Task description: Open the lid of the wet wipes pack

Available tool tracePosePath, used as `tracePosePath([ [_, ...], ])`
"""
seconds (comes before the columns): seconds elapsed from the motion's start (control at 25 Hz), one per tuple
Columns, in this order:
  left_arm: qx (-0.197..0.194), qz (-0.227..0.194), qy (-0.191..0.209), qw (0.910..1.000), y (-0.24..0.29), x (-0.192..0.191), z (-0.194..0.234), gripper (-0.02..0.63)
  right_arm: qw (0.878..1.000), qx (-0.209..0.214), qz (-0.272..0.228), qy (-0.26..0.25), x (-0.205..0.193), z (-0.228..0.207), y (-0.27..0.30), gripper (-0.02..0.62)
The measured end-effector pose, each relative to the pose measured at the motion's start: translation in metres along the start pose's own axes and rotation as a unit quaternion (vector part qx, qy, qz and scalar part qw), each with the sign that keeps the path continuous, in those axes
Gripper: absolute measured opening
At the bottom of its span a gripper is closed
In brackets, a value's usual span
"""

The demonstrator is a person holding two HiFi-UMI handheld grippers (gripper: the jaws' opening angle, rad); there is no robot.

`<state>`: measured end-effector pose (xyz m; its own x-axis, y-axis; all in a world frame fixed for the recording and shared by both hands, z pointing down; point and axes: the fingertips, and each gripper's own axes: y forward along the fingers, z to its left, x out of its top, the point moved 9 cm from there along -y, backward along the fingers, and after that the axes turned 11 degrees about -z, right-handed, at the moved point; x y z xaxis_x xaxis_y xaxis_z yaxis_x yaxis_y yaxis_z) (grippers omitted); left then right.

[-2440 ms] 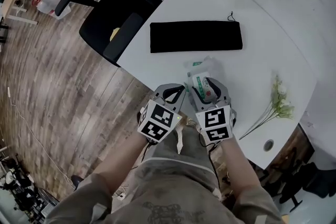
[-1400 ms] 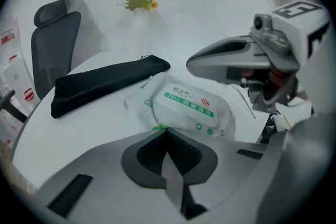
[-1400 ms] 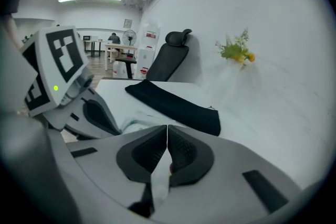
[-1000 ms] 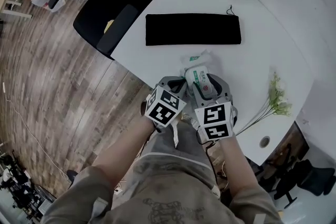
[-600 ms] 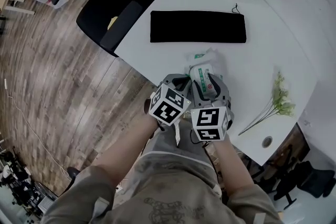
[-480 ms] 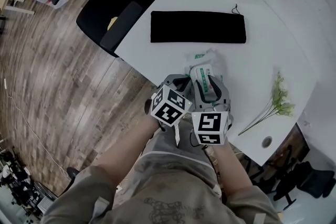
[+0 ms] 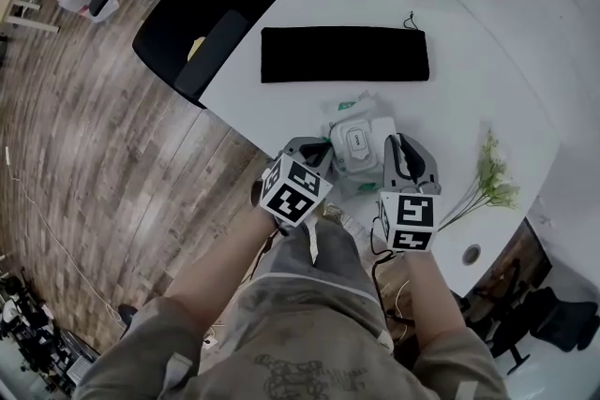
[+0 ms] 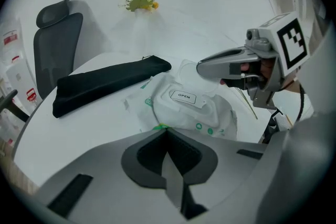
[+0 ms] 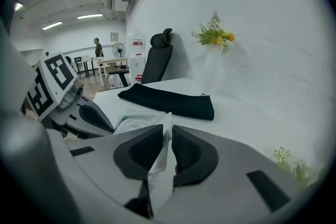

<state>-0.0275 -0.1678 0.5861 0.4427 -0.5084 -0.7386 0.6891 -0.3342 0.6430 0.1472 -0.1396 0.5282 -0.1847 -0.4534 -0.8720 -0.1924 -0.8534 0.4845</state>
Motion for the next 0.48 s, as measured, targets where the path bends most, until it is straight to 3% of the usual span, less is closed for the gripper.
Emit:
tracePosePath([
  [0.24, -0.001, -0.002, -0.002, 1.0, 0.0, -0.001, 0.001, 0.017, 0.999, 0.002, 0.026, 0.036, -0.023, -0.022, 0.015, 0.115],
  [0.44, -0.007, -0.007, -0.016, 0.9998, 0.0, -0.001, 0.003, 0.017, 0.998, -0.003, 0.025, 0.051, -0.029, -0.023, 0.021, 0.113],
  [0.48, -0.01, -0.01, -0.03, 0.9994, -0.001, -0.002, 0.004, 0.017, 0.999, -0.01, 0.015, 0.051, -0.026, -0.024, 0.019, 0.086],
])
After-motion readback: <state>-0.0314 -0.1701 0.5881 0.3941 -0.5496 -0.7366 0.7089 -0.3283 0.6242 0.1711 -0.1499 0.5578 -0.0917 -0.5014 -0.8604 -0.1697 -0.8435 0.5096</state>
